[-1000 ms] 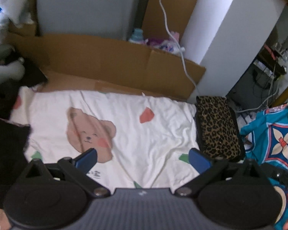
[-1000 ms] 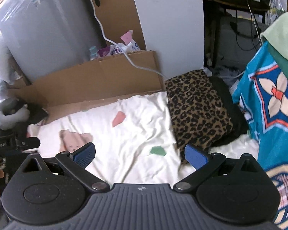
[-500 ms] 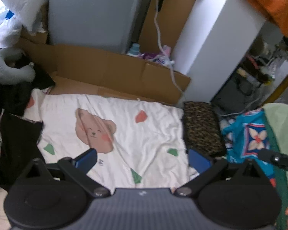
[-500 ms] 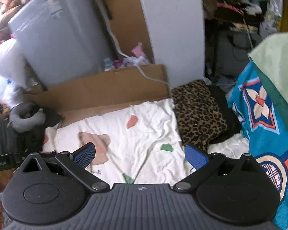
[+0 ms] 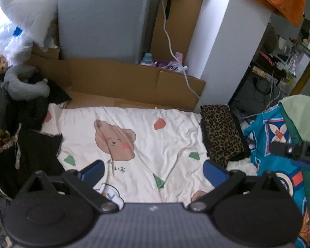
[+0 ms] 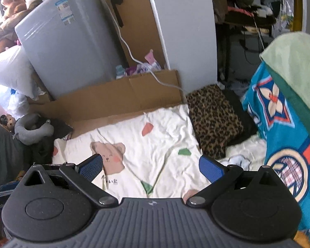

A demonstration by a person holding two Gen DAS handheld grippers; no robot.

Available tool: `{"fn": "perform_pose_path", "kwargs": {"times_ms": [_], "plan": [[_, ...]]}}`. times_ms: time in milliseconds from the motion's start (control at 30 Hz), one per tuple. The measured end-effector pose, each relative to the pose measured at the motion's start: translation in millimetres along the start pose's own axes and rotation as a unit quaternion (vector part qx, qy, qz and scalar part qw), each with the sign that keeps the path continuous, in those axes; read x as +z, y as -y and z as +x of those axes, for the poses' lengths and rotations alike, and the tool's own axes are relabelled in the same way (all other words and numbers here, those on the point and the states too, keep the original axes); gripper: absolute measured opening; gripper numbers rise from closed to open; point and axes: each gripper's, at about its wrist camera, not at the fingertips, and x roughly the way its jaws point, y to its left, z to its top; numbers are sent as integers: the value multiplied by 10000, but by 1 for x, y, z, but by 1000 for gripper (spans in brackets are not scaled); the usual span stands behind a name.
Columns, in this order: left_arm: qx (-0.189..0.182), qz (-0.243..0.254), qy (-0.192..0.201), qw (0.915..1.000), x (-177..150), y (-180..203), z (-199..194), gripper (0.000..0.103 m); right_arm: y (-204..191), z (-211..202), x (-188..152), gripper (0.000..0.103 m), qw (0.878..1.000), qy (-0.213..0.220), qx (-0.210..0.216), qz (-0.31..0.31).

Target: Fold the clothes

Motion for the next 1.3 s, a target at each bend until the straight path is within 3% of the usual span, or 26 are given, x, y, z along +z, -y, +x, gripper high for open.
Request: {"fn": "perform_pose_path", "kwargs": {"times_ms": [233, 500, 733, 1000, 1300], "plan": [[280, -72, -11, 9996, -27, -11, 5, 102, -5, 13, -27, 102, 9996, -193, -149, -168], [704, -449, -405, 9957, -51, -33, 13, 102, -22, 22, -52, 102, 9980, -459, -34, -423], [810, -270, -189, 9962, -64, -26, -5, 102, -41, 11, -70, 102, 9976, -391, 5, -576], [912, -263, -345, 9949, -69, -29, -4, 102, -50, 6, -80, 102, 9979, -212, -110, -606], [1027, -475, -541, 9921, -71, -40, -6, 102, -70, 17, -86, 102, 9954, -610, 110, -728]]}}
